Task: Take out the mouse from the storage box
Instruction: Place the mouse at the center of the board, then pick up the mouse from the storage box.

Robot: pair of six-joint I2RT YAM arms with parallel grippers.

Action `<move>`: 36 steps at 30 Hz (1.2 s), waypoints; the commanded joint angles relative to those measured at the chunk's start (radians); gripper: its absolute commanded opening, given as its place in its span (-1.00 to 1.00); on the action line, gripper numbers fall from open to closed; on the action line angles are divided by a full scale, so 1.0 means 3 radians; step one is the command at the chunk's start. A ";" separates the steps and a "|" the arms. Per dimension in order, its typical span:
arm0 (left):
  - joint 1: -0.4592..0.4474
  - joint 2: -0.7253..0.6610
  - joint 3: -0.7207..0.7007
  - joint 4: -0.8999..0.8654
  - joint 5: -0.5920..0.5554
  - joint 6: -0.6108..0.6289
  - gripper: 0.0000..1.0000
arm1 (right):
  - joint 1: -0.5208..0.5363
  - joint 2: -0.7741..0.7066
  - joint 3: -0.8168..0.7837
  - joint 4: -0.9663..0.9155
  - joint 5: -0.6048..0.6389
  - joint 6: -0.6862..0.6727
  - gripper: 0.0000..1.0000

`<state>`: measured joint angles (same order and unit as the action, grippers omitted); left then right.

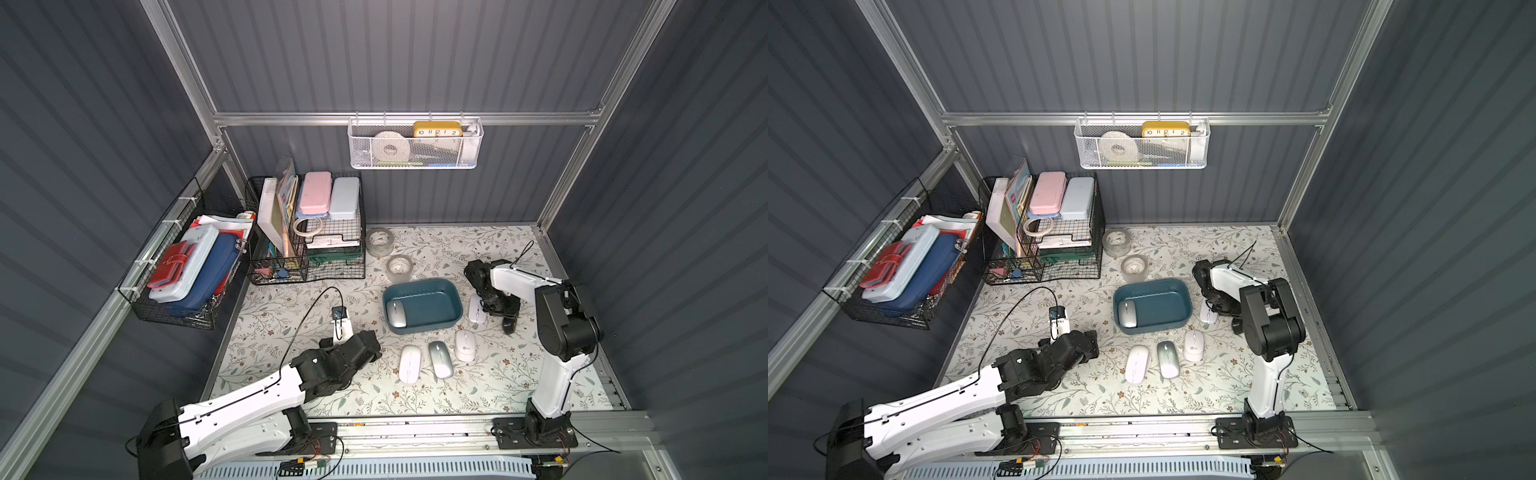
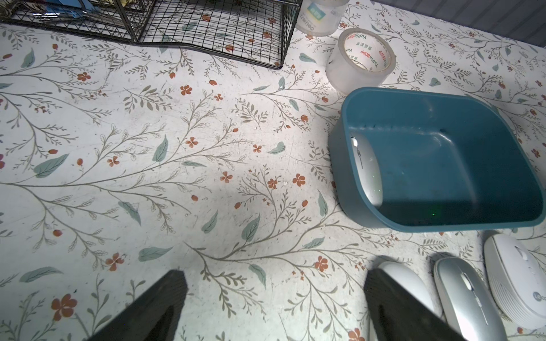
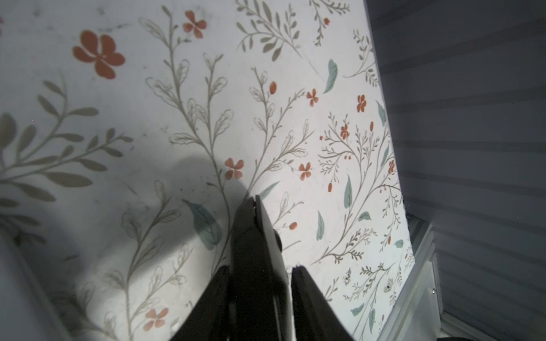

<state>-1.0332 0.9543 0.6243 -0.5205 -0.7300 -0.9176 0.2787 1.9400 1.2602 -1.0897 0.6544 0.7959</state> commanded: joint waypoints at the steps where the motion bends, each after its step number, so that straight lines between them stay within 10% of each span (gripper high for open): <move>1: 0.0018 0.0000 -0.0036 -0.0070 -0.0045 -0.0013 0.99 | 0.0037 0.0087 0.0094 -0.0023 0.0080 0.0058 -0.14; 21: 0.0018 0.0011 -0.0004 -0.0095 -0.0045 -0.0009 0.99 | 0.0266 -0.0631 0.0075 0.0125 -0.0247 -0.0175 0.20; 36: 0.0018 0.0106 0.0098 -0.0106 0.0003 0.0008 0.99 | 0.1173 -0.1463 -0.0547 0.2000 -0.1880 -0.0426 0.53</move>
<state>-1.0332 0.9909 0.6273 -0.5232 -0.7319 -0.9173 0.5987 1.4734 1.1049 -0.6727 0.2008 0.6765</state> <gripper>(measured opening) 0.994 0.759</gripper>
